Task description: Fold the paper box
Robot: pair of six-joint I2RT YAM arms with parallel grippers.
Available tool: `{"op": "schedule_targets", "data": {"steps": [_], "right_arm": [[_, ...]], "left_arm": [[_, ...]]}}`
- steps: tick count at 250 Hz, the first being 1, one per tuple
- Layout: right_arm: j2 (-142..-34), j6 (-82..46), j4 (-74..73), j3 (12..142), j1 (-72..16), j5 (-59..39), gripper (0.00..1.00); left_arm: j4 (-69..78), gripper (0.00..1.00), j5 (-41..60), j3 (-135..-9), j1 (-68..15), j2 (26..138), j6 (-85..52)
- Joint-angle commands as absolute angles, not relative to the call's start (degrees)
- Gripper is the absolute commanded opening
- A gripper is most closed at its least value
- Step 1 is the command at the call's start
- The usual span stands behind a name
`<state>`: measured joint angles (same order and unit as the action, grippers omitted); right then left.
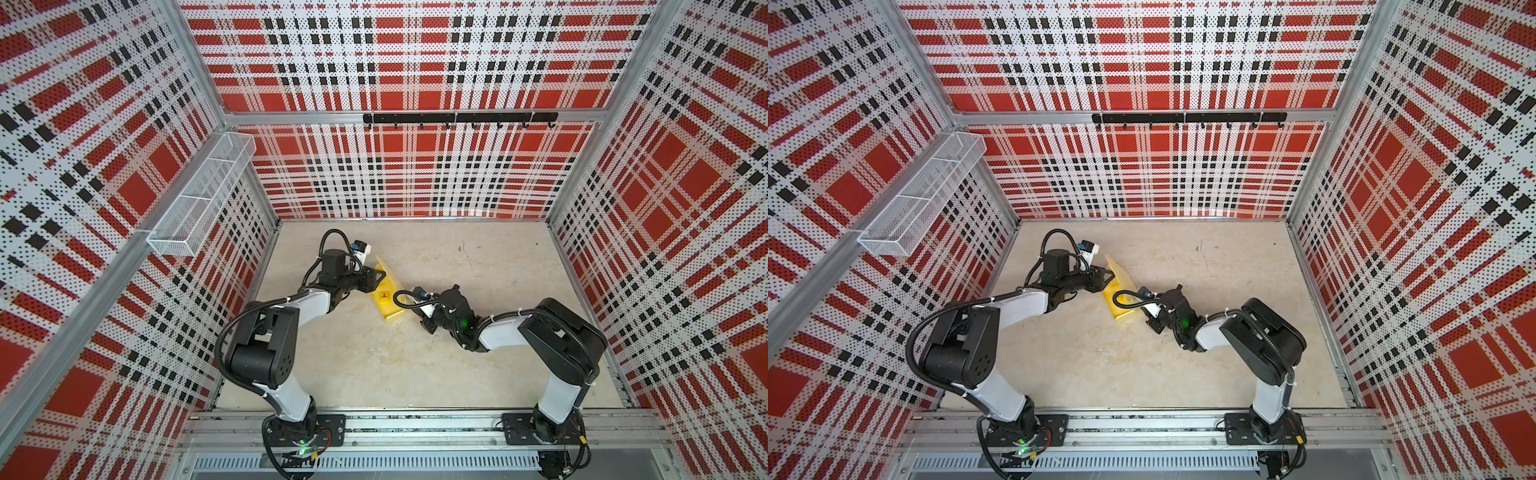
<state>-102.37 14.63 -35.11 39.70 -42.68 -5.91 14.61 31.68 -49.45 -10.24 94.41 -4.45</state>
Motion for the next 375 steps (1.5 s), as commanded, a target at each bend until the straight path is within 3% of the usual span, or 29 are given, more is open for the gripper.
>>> {"op": "schedule_targets", "data": {"steps": [1, 68, 153, 217, 293, 375], "right_arm": [[-99.5, 17.0, -34.4, 40.9, -42.7, -6.2, 0.25], [-96.6, 17.1, -34.2, 40.0, -42.0, -7.0, 0.30], [-96.0, 17.2, -32.8, 41.1, -41.3, -11.2, 0.43], [-96.7, 17.1, -31.6, 42.7, -40.7, -11.7, 0.46], [-97.8, 17.2, -30.9, 44.2, -40.5, -13.2, 0.46], [-99.2, 16.8, -31.4, 45.5, -40.5, -13.8, 0.46]], "left_arm": [[15.5, 0.61, 34.0, -49.3, -8.7, 91.8, -4.4], [15.6, 0.71, 40.4, -52.6, -4.3, 94.3, 0.0], [-4.8, 0.73, 56.7, -64.3, 3.8, 100.2, 33.2], [-21.4, 0.71, 56.8, -75.2, 0.4, 109.0, 47.8], [-24.7, 0.66, 57.9, -80.3, -1.6, 114.2, 48.8], [-20.4, 0.45, 57.7, -79.3, -3.2, 114.4, 45.7]]}}
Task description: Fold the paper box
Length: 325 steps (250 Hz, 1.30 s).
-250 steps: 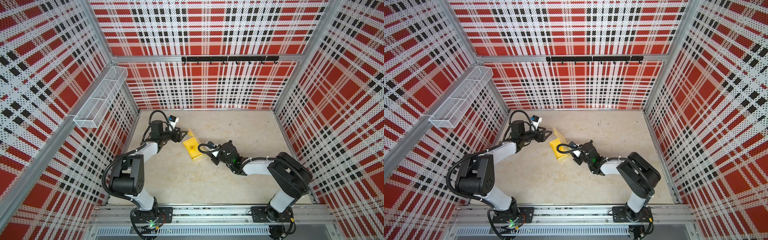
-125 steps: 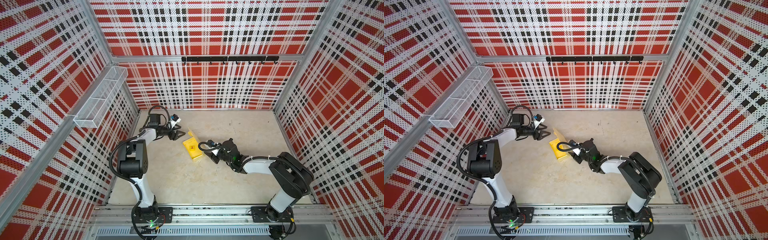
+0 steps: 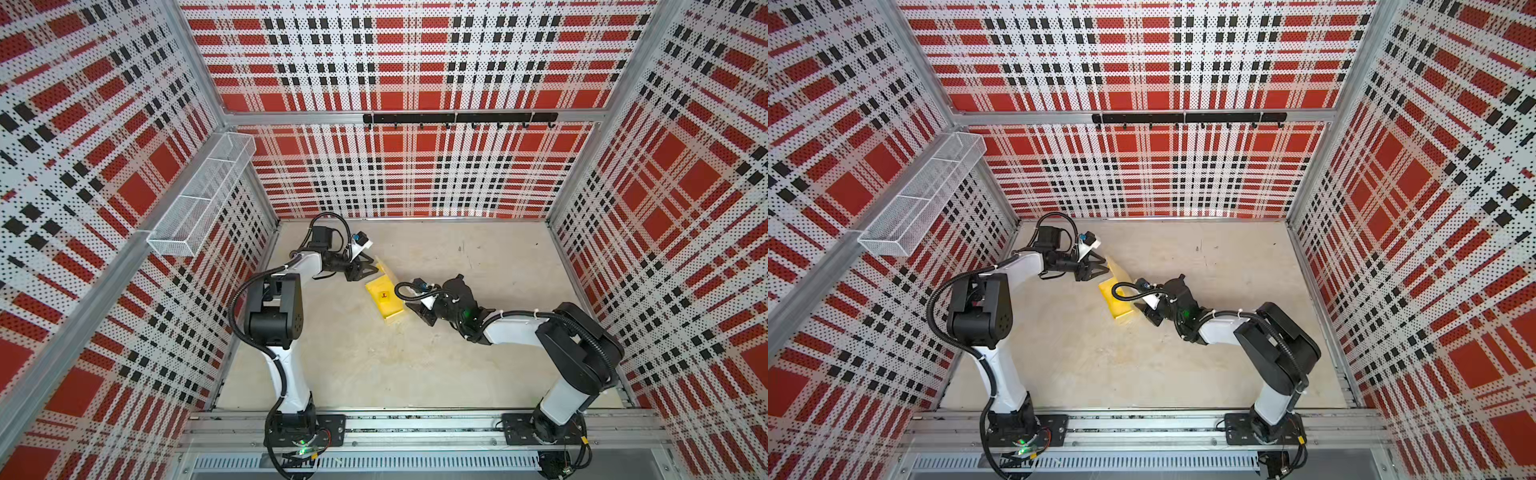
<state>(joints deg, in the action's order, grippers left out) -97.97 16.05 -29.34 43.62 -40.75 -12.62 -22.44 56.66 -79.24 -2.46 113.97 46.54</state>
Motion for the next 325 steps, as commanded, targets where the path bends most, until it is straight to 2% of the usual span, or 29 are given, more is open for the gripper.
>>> {"op": "schedule_targets", "data": {"steps": [1, 79, 215, 252, 325], "right_arm": [[-99.2, 16.8, -31.5, 45.5, -40.5, -13.8, 0.46], [-99.7, 16.7, -31.9, 45.7, -40.5, -13.6, 0.46], [-99.4, 16.4, -31.0, 45.7, -40.6, -15.5, 0.51], [-100.2, 15.9, -32.1, 45.8, -40.6, -15.2, 0.51], [-101.5, 15.6, -32.8, 47.3, -40.8, -13.0, 0.45]], "left_arm": [[-20.3, 0.45, 57.7, -79.3, -3.1, 114.4, 45.6], [-17.0, 0.27, 57.0, -78.5, -3.7, 114.2, 43.1], [-16.5, 0.05, 56.2, -77.0, -4.2, 113.4, 43.4], [-16.3, 0.05, 56.3, -76.1, -4.4, 112.4, 43.5], [-15.9, 0.05, 56.9, -74.6, -5.0, 111.2, 41.6]]}}
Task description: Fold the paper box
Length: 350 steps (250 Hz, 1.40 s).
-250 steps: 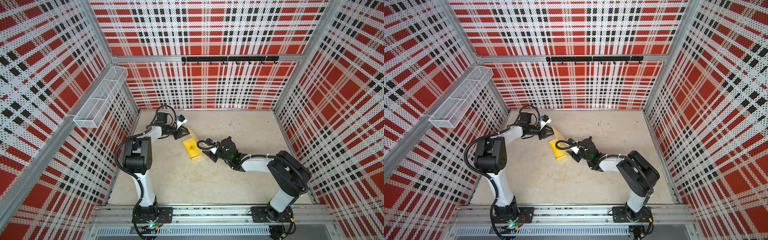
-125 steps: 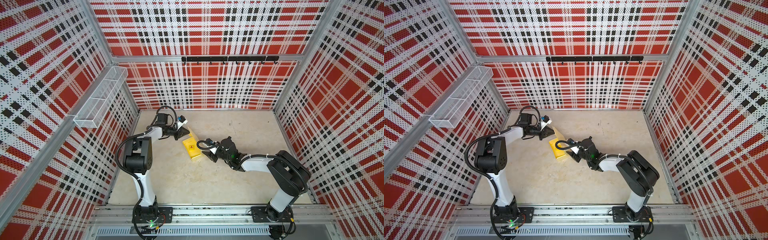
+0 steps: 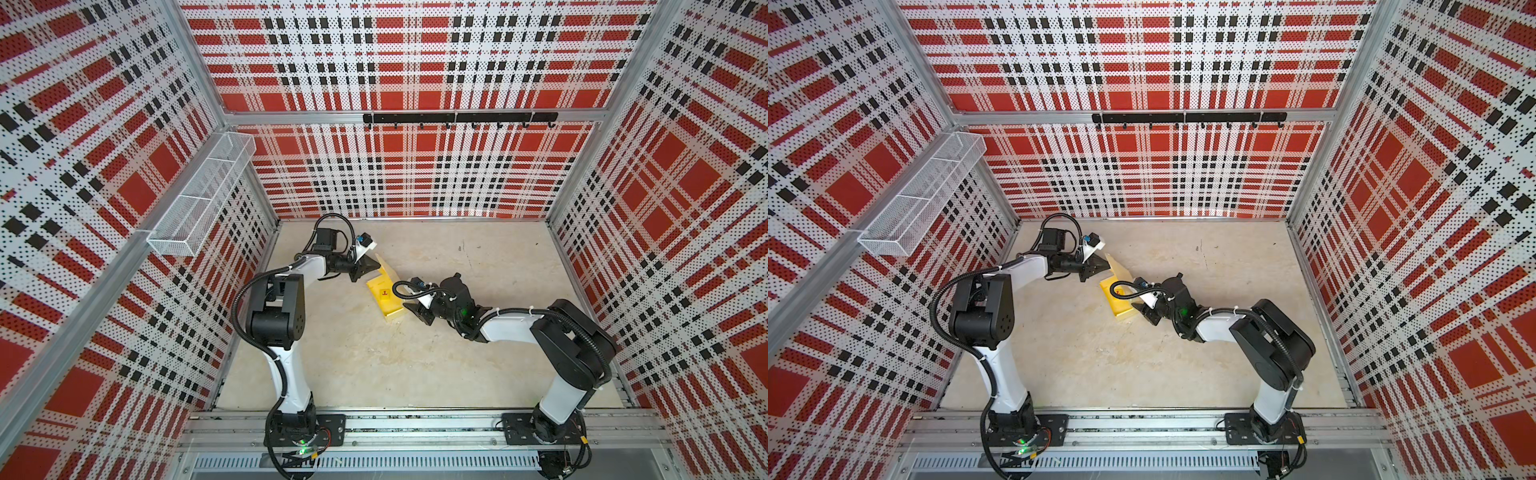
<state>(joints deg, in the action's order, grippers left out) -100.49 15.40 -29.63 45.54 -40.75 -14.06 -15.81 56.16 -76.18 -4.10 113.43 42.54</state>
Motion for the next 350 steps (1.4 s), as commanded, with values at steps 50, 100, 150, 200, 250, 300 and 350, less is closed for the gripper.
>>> {"op": "schedule_targets", "data": {"steps": [50, 100, 150, 200, 250, 300, 350], "right_arm": [[-101.9, 15.6, -33.9, 47.2, -41.2, -11.3, 0.40], [-102.7, 17.3, -31.8, 47.9, -42.4, -11.0, 0.38], [-103.1, 18.0, -31.6, 47.8, -43.3, -9.8, 0.35], [-103.3, 18.5, -31.5, 47.8, -43.9, -8.3, 0.32], [-103.5, 19.1, -31.4, 47.9, -44.6, -6.5, 0.29], [-104.2, 19.4, -31.0, 48.4, -45.0, -5.8, 0.28], [-105.1, 19.7, -30.2, 49.1, -45.3, -5.6, 0.28]], "left_arm": [[-15.2, 0.03, 57.4, -72.7, -5.2, 110.4, 40.3], [-14.8, 0.01, 56.9, -70.1, -5.1, 109.3, 40.3], [-14.8, 0.00, 56.5, -69.6, -5.1, 108.9, 38.9], [-14.7, 0.00, 56.8, -68.7, -5.2, 108.1, 39.3], [-14.7, 0.00, 57.2, -68.4, -5.2, 107.9, 39.5], [-15.0, 0.00, 57.2, -69.8, -4.9, 109.0, 38.6], [-15.7, 0.09, 57.7, -70.5, -4.6, 109.5, 38.6]]}}
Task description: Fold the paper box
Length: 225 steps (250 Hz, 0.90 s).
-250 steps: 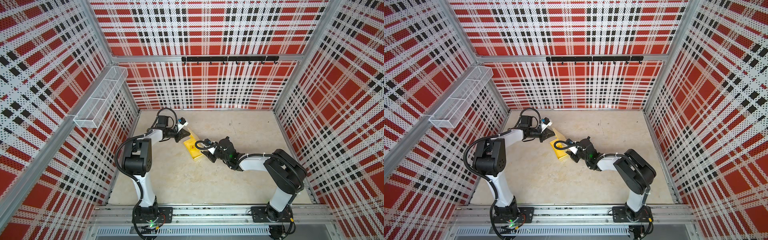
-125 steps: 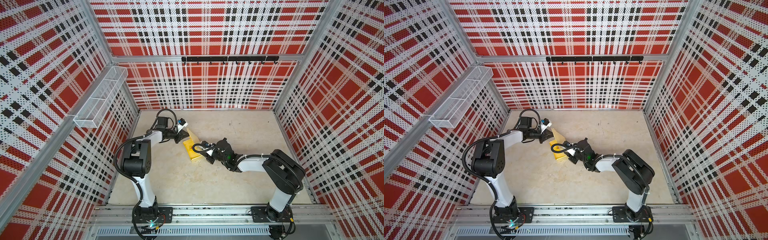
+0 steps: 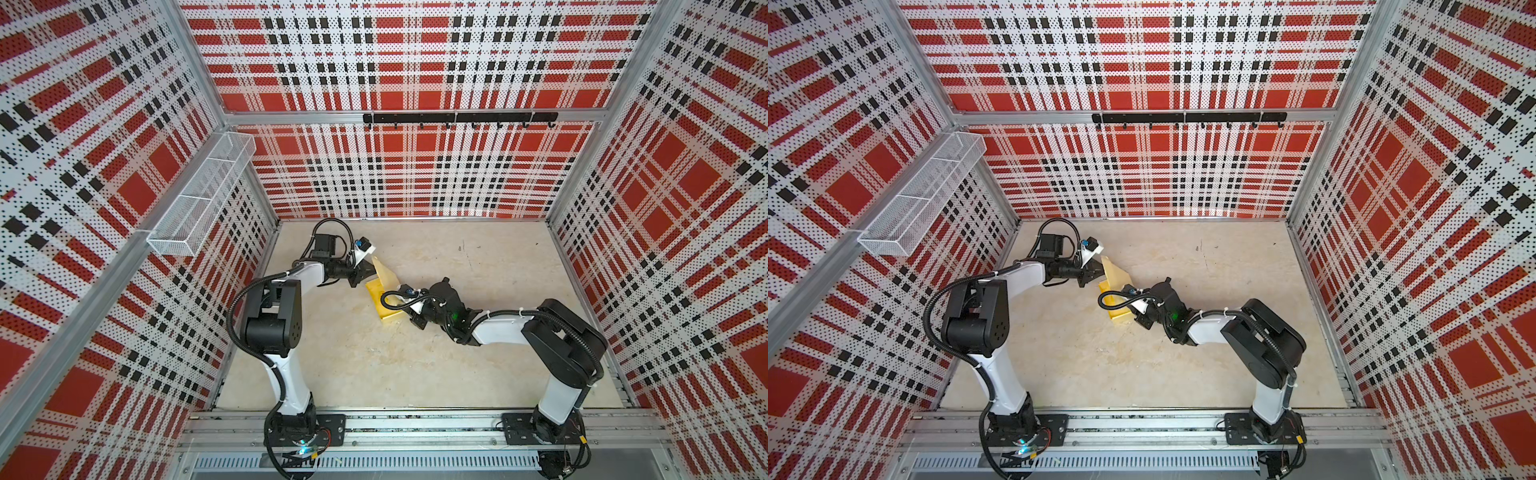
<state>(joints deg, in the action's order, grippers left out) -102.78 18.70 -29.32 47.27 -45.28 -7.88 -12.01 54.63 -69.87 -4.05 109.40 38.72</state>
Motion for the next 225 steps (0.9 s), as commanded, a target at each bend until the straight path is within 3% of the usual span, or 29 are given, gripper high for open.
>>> {"op": "schedule_targets", "data": {"steps": [1, 55, 91, 168, 225], "right_arm": [[-105.2, 19.7, -30.1, 49.1, -45.3, -5.5, 0.28], [-106.0, 19.9, -29.7, 49.7, -45.3, -5.4, 0.27], [-106.7, 20.0, -29.1, 50.6, -45.3, -5.4, 0.27], [-108.3, 20.1, -28.0, 52.9, -45.3, -5.7, 0.27], [-109.4, 20.1, -28.0, 54.0, -45.3, -6.2, 0.27]], "left_arm": [[-15.7, 0.09, 57.7, -70.5, -4.6, 109.5, 38.6], [-15.4, 0.17, 58.4, -70.0, -3.8, 109.1, 38.9], [-15.3, 0.30, 56.9, -69.3, -3.0, 108.5, 40.6], [-21.8, 0.47, 55.7, -73.0, -0.1, 108.9, 43.0], [-23.2, 0.51, 55.5, -72.2, 0.8, 107.9, 45.0]]}}
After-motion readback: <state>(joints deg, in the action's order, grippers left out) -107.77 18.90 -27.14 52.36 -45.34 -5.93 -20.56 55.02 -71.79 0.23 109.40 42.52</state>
